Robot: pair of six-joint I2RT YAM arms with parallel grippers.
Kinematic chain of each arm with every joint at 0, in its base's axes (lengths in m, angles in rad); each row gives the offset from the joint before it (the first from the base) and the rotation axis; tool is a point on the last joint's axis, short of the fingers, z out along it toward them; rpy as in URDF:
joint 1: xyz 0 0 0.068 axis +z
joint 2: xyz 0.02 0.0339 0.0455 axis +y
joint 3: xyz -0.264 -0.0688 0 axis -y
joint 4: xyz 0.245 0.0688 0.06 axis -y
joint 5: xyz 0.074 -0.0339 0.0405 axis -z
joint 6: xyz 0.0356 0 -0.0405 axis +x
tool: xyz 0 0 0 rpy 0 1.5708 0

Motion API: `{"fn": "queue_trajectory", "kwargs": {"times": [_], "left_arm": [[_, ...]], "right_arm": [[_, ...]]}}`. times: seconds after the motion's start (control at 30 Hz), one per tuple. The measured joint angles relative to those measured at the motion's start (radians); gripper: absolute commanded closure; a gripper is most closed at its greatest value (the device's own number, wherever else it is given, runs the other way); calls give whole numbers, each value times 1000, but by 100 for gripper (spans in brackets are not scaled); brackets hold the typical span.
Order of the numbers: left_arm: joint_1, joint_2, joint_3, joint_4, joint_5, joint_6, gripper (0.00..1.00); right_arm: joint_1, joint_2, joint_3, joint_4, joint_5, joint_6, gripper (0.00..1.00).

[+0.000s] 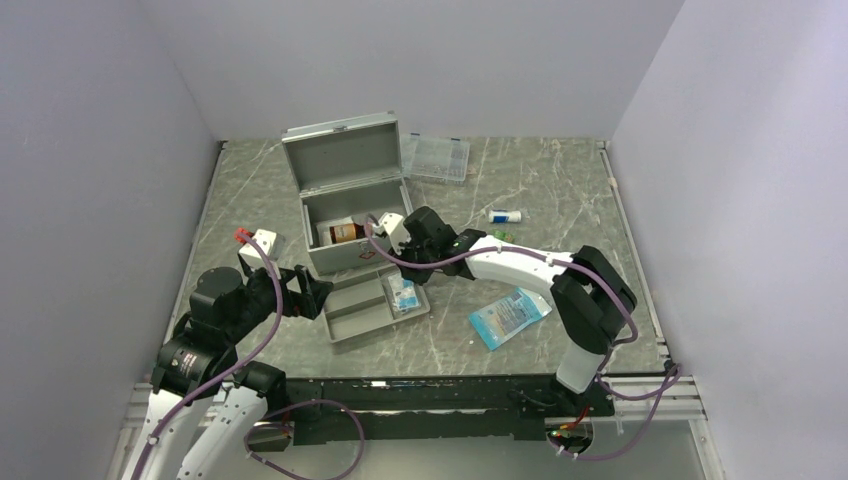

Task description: Organize the medicine kit

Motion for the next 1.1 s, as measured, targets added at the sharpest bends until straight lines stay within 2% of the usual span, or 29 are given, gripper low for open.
{"fn": "queue_trajectory", "kwargs": {"times": [0.07,0.77,1.1], "left_arm": [[0,0,0,0,0,0,1],[0,0,0,0,0,0,1],[0,0,0,0,0,0,1]], "right_arm": [[3,1,1,16,1,20,100],[18,184,30,130,50,105,100],[20,182,28,144,66,109,100]]}}
